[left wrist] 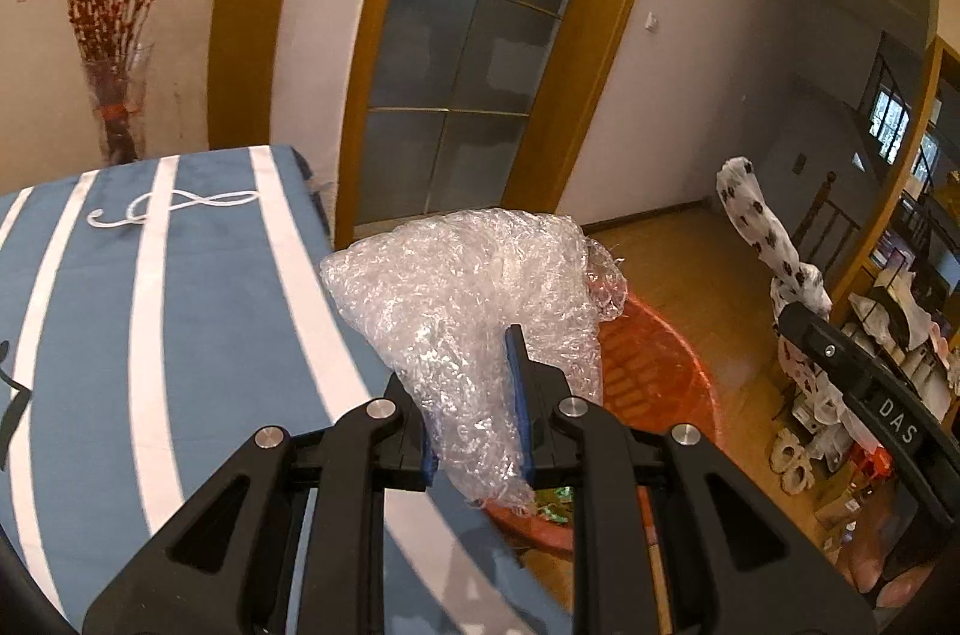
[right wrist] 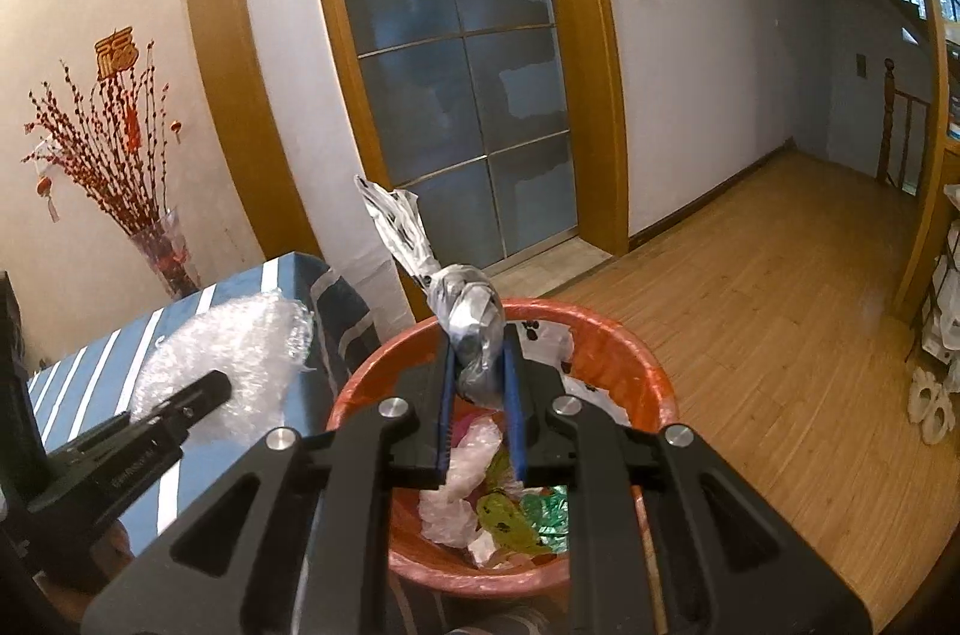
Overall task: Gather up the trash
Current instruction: 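Lift the bubble-wrap bag and wrapper and carry them over the orange basket, then open both tools over the orange basket to drop the bag and wrapper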
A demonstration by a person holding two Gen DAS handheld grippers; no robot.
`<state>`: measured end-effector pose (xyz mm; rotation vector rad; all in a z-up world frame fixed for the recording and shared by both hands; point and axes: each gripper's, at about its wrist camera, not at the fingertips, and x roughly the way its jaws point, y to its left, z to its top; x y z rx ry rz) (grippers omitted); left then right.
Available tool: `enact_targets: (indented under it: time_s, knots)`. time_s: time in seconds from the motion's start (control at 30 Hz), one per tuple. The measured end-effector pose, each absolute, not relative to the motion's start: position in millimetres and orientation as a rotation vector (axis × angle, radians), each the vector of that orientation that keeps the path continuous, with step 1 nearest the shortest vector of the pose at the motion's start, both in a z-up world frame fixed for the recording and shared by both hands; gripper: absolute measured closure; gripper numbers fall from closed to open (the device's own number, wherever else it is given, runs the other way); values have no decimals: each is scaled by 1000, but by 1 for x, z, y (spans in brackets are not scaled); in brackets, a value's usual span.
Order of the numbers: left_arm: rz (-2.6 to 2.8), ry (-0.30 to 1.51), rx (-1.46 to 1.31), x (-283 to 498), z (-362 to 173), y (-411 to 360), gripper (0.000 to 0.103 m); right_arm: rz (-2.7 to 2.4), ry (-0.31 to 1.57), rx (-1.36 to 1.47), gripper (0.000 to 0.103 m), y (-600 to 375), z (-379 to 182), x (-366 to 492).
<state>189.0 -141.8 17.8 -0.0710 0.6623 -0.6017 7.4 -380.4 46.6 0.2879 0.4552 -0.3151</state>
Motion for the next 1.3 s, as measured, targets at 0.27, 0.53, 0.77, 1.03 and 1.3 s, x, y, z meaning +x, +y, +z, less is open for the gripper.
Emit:
enact_targets:
  time_s: [0.27,0.53,0.77,1.03,1.3]
  knots:
    - [-635,672,-59,190,13,-164,85,-325,427,317,87,-391,46,4]
    - [-664,689,-43,191,6,-184,85,-324,421,344,87,-405,43,5]
    - [-683,704,-26,189,0,-199,85,-324,431,364,87,-410,36,10]
    - [-691,725,-19,195,-5,-205,85,-306,446,385,87,-414,30,18]
    - [-700,754,-7,200,-14,-210,82,-280,460,414,84,-422,25,29]
